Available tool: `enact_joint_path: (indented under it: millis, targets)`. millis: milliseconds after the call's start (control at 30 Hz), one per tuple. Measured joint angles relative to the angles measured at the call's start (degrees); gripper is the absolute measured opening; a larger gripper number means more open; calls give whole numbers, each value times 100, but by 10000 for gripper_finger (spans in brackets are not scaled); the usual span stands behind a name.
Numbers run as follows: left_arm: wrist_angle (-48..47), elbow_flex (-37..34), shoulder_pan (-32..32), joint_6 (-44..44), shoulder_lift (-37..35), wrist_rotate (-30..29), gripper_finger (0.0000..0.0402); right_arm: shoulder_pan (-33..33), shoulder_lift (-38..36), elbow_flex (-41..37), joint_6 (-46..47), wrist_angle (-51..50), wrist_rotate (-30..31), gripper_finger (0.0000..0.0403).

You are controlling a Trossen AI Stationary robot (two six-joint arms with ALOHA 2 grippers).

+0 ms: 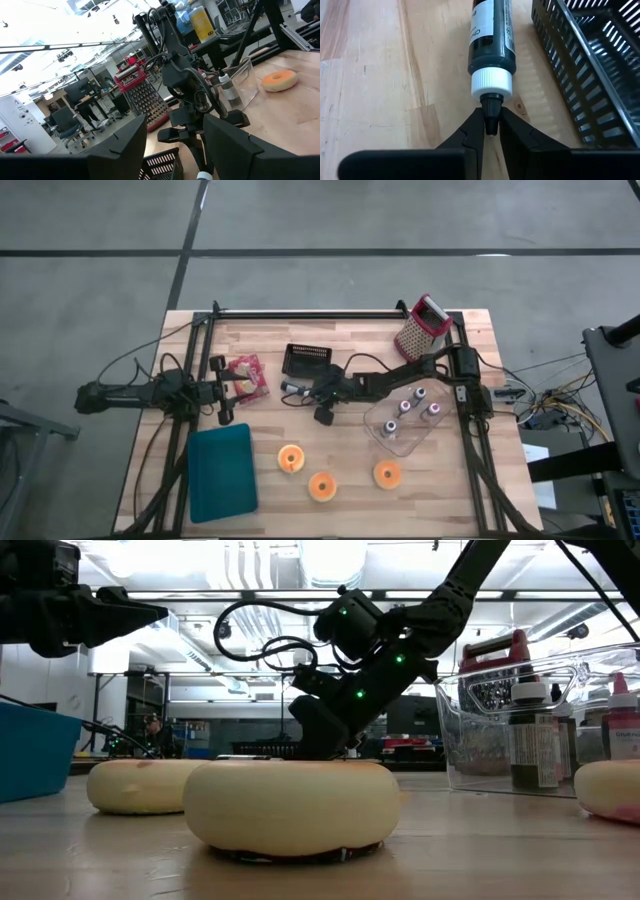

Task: Pick & Place Food Item
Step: Put the black food coloring bottle into the transparent bin

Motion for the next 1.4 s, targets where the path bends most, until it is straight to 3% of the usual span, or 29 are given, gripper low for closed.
enact_joint_path:
  millis: [400, 900, 1133, 1400]
  targets:
    - [-2, 0, -1, 0, 0, 1, 200, 27, -225, 87, -22, -381, -5, 39]
    - [-4, 0, 0, 0, 0, 0, 200, 365, -1168, 708, -46, -2259, -21, 38]
    - [-24, 0, -2, 0, 20, -16, 200, 502, -1504, 1500, 26, -3979, -32, 38]
    - [-13, -1, -2, 0, 42, -20, 200, 631, -1505, 2831, 919, -6660, -63, 38]
